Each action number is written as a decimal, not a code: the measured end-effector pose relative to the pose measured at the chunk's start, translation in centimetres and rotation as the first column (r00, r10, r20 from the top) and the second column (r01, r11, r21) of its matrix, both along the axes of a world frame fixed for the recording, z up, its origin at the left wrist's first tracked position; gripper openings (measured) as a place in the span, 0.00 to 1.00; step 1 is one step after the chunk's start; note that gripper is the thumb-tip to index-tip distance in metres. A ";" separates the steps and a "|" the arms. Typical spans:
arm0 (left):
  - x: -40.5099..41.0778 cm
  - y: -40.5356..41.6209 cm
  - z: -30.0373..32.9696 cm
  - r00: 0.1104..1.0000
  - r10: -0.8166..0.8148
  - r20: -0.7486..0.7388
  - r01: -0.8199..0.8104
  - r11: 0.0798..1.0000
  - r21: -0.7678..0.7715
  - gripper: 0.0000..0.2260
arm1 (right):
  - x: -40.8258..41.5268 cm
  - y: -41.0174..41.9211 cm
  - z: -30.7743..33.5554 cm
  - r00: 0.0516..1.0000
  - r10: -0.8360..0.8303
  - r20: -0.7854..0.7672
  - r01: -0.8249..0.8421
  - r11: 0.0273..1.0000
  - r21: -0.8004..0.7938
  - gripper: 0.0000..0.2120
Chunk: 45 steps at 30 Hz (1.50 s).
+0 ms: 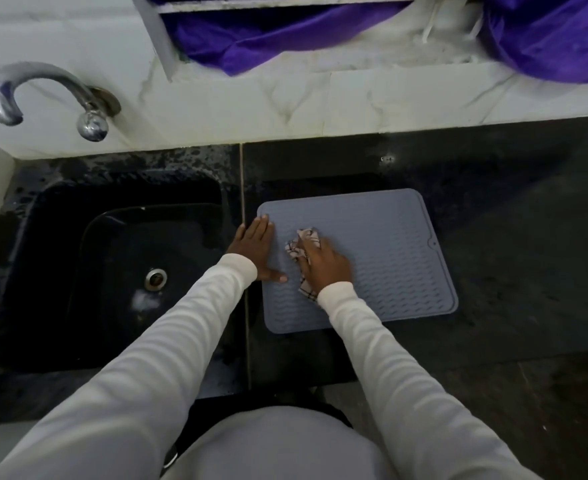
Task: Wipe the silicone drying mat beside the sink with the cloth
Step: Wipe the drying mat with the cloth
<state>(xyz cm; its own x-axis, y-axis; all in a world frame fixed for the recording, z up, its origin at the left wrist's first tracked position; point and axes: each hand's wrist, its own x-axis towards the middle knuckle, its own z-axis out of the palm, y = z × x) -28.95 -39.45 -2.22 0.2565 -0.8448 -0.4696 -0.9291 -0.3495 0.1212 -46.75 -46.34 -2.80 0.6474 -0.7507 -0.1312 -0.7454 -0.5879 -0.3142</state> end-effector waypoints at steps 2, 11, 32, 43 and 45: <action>0.3 0.1 -0.2 1.000 -0.007 -0.017 0.007 1.000 -0.020 0.62 | -1.6 -2.0 0.0 0.998 -0.004 -0.070 0.001 0.999 -0.043 0.23; 0.4 0.2 -0.6 0.994 0.021 -0.103 -0.026 0.999 -0.043 0.61 | -10.4 -9.2 -0.5 0.978 -0.182 -0.105 0.170 0.978 -0.118 0.23; -0.6 -0.1 0.1 0.991 0.073 -0.111 -0.078 0.996 -0.044 0.61 | -5.0 -5.0 0.1 0.980 -0.091 0.176 0.096 0.995 -0.022 0.22; -0.2 0.2 -0.5 0.988 0.081 -0.133 -0.090 0.994 -0.063 0.61 | -1.7 -2.4 -1.7 0.995 0.096 -0.035 -0.099 0.991 -0.096 0.21; -0.1 0.4 -0.6 0.987 0.075 -0.145 -0.085 0.994 -0.065 0.60 | -3.8 -4.0 -1.7 0.999 0.030 -0.019 -0.033 0.991 -0.133 0.21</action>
<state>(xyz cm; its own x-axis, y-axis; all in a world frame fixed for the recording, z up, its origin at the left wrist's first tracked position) -29.04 -39.07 -2.87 0.2597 -0.8564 -0.4462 -0.8700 -0.4080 0.2768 -50.56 -50.38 -4.50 0.6697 -0.7415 -0.0423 -0.7303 -0.6471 -0.2188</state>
